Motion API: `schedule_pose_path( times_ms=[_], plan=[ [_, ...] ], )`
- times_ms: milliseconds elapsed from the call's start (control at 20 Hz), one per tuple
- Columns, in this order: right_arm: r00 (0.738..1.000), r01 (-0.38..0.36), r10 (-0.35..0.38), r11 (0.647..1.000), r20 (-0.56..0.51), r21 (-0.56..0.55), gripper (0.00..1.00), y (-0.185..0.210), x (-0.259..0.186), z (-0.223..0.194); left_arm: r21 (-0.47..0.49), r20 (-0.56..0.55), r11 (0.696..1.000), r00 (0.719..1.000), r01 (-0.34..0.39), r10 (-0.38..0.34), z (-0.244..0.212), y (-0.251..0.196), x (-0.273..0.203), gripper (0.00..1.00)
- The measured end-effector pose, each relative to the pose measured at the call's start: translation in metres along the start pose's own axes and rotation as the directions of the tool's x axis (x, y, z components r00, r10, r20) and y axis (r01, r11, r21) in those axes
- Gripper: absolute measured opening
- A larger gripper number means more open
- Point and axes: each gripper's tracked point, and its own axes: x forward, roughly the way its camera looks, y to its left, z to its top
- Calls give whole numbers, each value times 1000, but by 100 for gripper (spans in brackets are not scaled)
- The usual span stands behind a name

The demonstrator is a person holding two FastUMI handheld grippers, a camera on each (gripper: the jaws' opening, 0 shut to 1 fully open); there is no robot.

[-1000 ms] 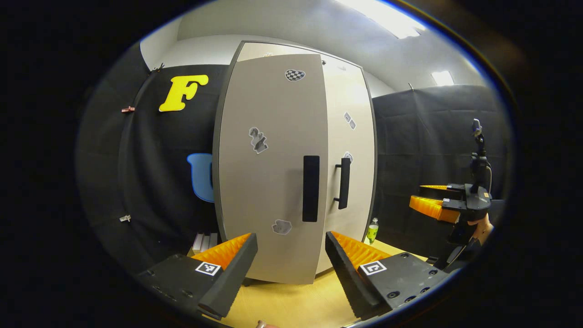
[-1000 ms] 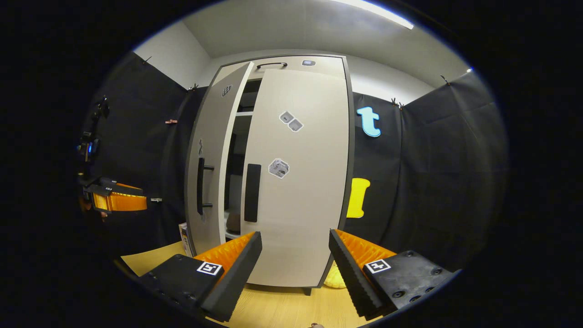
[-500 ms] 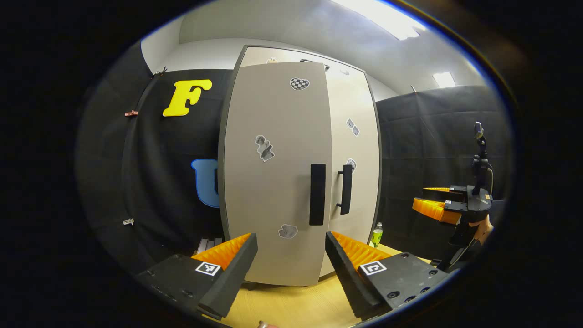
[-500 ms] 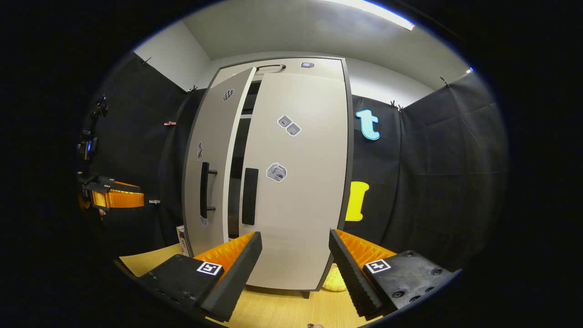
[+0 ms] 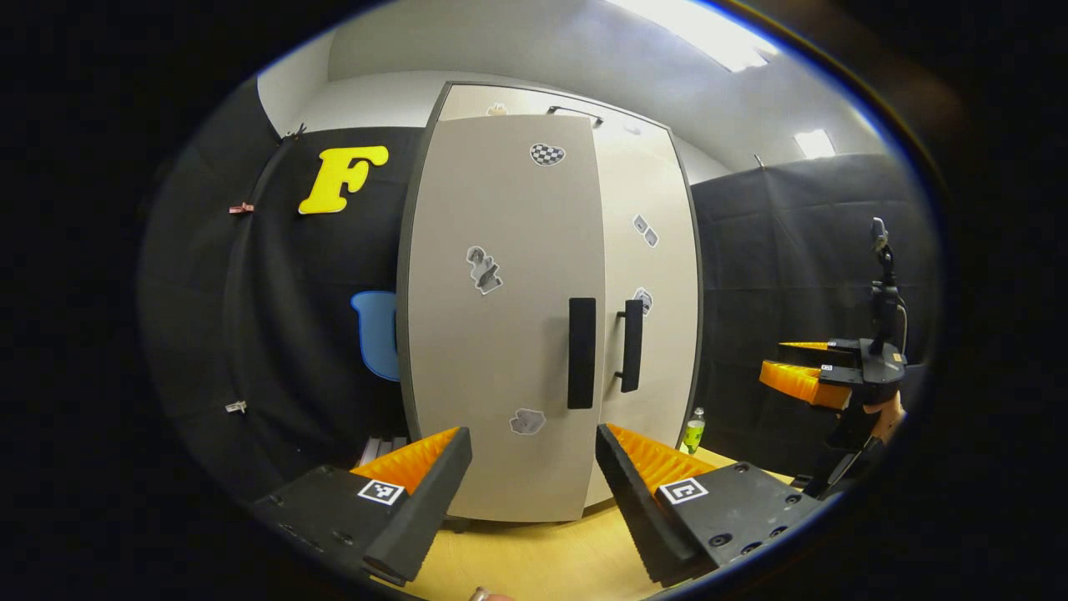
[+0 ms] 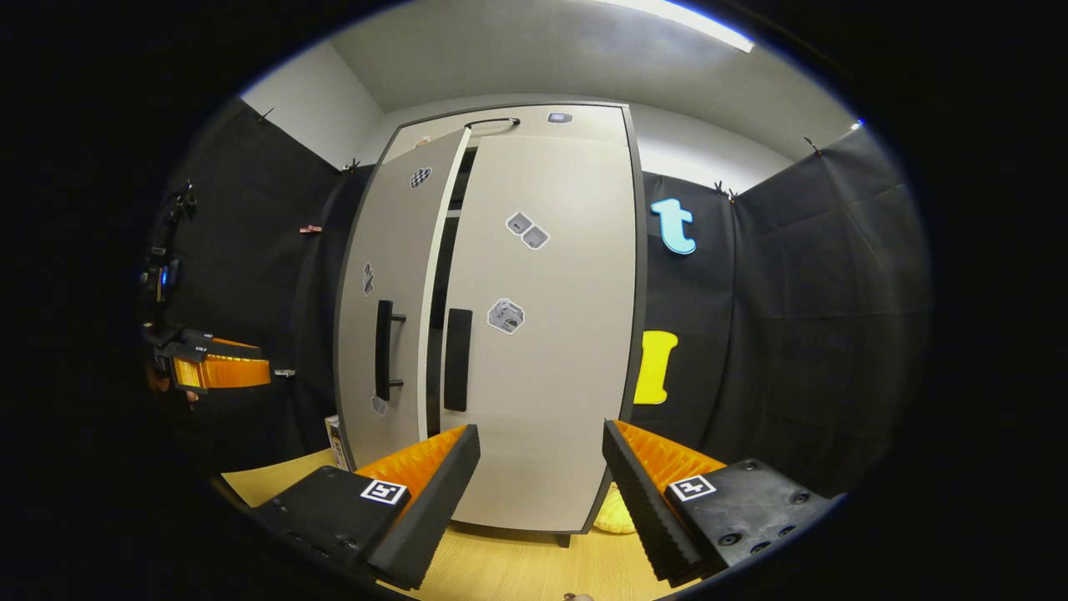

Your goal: Grab one shoe with the right hand and put it into the shoe cabinet, grab the other shoe with the left hand and put it into the shoe cabinet; then close the right door with the right hand and the left door with the left hand.

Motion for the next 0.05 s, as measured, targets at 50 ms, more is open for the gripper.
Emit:
schedule_pose_path(
  times_ms=[50],
  plan=[
    [1000,2,-2,1000,2,0,98,-1,1,1,-3,2,1000,1000,3,-3,1,-2,2,95]
  ],
)
